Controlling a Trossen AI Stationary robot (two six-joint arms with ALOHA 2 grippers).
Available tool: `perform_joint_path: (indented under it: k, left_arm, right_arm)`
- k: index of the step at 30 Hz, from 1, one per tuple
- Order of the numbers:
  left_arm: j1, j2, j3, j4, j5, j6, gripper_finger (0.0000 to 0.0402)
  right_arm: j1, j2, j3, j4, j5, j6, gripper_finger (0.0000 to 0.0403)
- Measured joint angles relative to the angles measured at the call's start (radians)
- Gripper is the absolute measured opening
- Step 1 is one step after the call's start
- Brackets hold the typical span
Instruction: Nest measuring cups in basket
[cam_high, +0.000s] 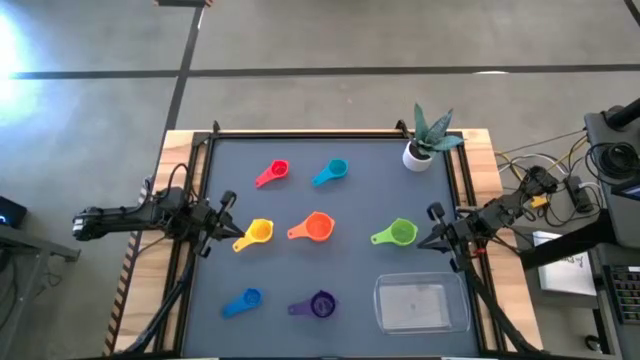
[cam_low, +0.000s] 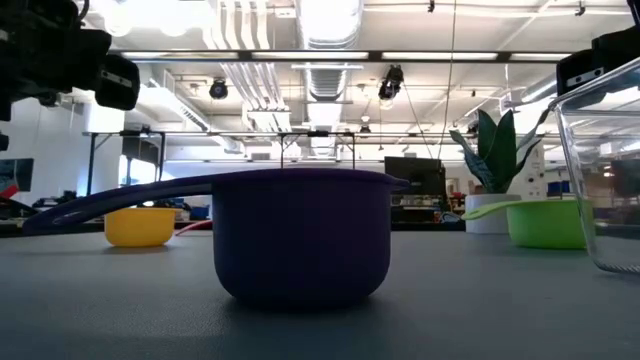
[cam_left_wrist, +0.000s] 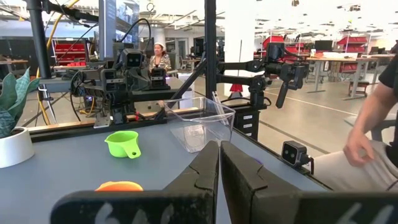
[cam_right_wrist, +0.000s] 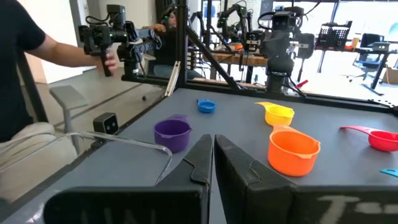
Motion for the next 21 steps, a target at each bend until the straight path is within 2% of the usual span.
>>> perform_joint_path:
  k: [9, 21]
  left_arm:
    - [0.000, 0.000, 0.000, 0.000, 0.000, -0.050, 0.0000]
    - [0.000, 0.000, 0.000, 0.044, -0.013, -0.023, 0.0000]
  right_arm:
    - [0.000, 0.000, 0.000, 0.000, 0.000, 0.000, 0.0009]
    - [0.000, 0.000, 0.000, 0.000, 0.000, 0.000, 0.0009]
